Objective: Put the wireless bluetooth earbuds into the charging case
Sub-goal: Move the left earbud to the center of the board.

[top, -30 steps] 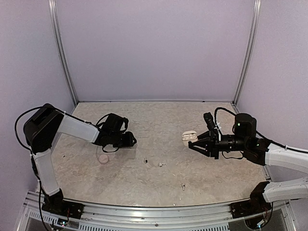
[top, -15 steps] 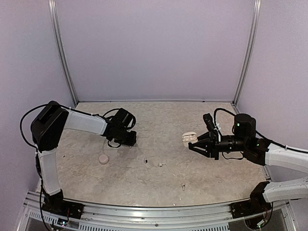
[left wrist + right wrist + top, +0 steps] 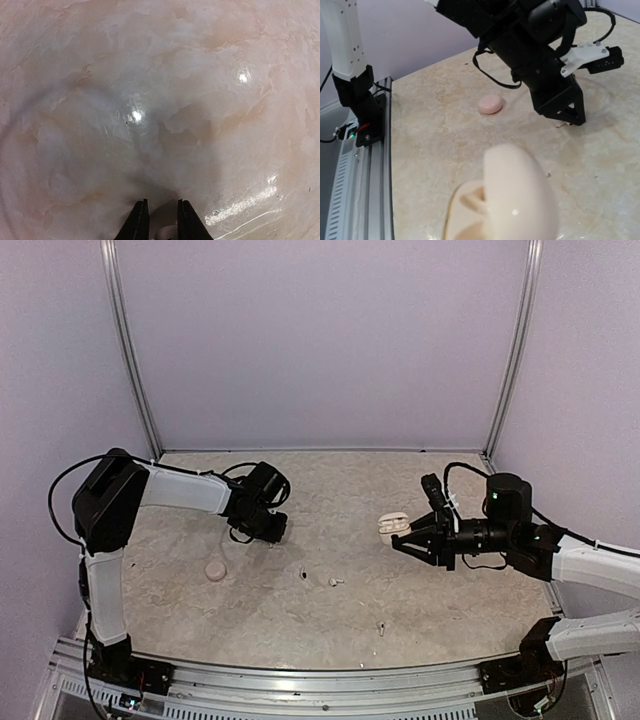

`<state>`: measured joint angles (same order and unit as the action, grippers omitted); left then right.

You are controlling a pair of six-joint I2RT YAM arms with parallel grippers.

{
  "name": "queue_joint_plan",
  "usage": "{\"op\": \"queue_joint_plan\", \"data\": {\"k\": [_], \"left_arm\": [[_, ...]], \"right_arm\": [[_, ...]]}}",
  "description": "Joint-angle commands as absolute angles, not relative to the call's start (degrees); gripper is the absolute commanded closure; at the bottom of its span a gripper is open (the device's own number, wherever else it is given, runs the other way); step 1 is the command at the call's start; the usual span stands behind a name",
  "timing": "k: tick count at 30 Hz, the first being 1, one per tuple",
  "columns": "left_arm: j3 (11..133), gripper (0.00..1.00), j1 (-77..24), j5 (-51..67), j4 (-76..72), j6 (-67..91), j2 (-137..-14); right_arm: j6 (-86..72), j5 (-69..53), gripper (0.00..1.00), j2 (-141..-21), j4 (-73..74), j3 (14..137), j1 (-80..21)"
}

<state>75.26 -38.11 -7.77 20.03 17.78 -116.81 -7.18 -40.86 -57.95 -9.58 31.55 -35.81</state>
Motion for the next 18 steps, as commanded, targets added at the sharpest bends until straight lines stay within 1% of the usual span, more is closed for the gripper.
{"op": "queue_joint_plan", "data": {"k": [1,8,18], "left_arm": [[73.69,0.80,-39.07,-5.66,27.80,17.06,-119.76],[68.86,0.86,-42.08,-2.88,28.60,17.21,-115.78],[58.16,0.86,-49.71,1.57,29.75,20.64,-109.15]], "right_arm": [[-6.64,-41.04,0.88,-57.78,-9.41,33.61,-35.18],[-6.57,-41.47,0.88,-58.57,-9.79,33.75,-35.18],[-6.66,-42.23,0.88,-59.07,-10.20,33.85,-35.17]]}}
